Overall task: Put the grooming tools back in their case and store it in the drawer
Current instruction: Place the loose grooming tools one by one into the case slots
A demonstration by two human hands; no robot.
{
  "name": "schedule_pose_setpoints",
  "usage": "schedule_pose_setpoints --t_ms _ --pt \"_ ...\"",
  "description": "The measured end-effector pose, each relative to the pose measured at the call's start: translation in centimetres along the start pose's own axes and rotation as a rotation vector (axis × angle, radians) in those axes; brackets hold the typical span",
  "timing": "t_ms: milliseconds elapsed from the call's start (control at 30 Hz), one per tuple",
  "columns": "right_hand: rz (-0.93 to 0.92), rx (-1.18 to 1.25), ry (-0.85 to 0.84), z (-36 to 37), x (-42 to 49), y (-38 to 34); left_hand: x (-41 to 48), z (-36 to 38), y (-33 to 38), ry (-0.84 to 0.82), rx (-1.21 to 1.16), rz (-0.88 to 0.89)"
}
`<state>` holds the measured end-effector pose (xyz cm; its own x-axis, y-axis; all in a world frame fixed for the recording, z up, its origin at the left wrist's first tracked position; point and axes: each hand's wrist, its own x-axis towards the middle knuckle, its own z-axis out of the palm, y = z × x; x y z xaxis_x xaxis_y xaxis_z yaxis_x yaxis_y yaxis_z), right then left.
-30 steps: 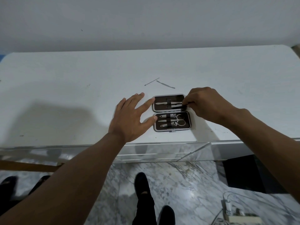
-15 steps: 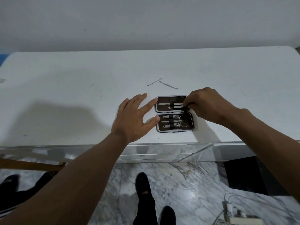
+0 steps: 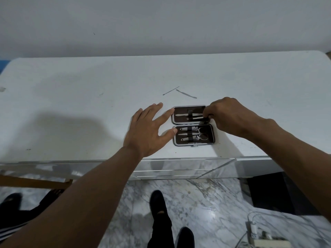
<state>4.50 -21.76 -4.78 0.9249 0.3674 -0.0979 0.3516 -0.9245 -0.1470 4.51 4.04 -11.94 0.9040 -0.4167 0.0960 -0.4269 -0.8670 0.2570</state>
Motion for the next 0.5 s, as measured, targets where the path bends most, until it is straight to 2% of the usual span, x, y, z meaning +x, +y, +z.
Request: schedule_pose_setpoints --t_ms 500 --pt "-0.057 0.041 0.058 0.76 0.39 -0.35 -0.02 -0.04 0.1 0.003 -0.001 -0.005"
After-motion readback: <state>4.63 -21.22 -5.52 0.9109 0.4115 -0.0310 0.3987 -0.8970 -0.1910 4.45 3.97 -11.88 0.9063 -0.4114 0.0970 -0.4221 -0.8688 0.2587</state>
